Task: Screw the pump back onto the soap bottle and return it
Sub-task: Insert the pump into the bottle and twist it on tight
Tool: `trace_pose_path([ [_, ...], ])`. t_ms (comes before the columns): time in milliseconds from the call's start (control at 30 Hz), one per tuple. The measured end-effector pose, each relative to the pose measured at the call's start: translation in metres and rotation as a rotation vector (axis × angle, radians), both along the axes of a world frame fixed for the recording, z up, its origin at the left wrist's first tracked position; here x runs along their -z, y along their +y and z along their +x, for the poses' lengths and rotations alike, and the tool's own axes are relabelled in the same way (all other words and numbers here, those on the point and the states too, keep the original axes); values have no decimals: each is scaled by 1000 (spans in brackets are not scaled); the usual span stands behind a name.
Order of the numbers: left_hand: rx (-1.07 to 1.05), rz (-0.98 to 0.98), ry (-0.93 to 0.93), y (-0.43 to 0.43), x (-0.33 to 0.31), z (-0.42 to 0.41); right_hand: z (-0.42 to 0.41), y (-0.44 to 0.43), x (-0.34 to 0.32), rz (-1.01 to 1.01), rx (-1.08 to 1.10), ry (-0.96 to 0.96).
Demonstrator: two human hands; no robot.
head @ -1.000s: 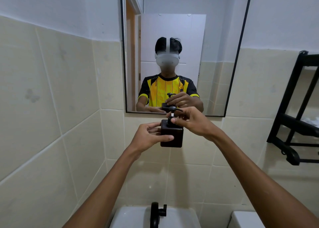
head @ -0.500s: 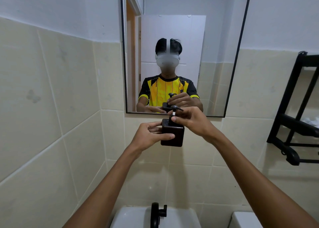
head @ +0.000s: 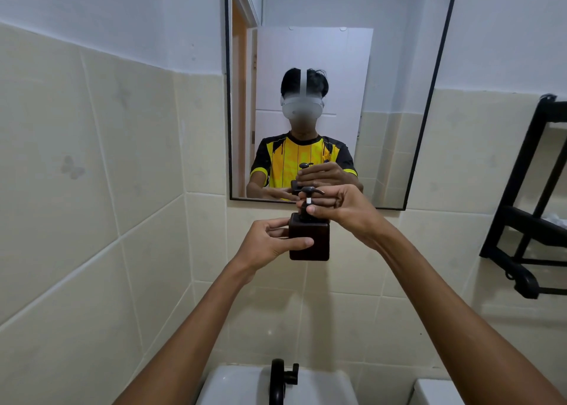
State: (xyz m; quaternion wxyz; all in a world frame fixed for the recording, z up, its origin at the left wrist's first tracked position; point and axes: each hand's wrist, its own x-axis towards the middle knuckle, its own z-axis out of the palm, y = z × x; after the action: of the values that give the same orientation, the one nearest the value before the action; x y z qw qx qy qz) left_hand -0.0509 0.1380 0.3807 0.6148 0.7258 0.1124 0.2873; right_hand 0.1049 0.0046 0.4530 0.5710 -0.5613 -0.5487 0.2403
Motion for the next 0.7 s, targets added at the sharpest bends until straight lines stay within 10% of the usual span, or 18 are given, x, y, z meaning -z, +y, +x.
trace_pose_path([
  [700,-31,37,10,-7,-9,4,-2,-8,8,111,265,-200],
])
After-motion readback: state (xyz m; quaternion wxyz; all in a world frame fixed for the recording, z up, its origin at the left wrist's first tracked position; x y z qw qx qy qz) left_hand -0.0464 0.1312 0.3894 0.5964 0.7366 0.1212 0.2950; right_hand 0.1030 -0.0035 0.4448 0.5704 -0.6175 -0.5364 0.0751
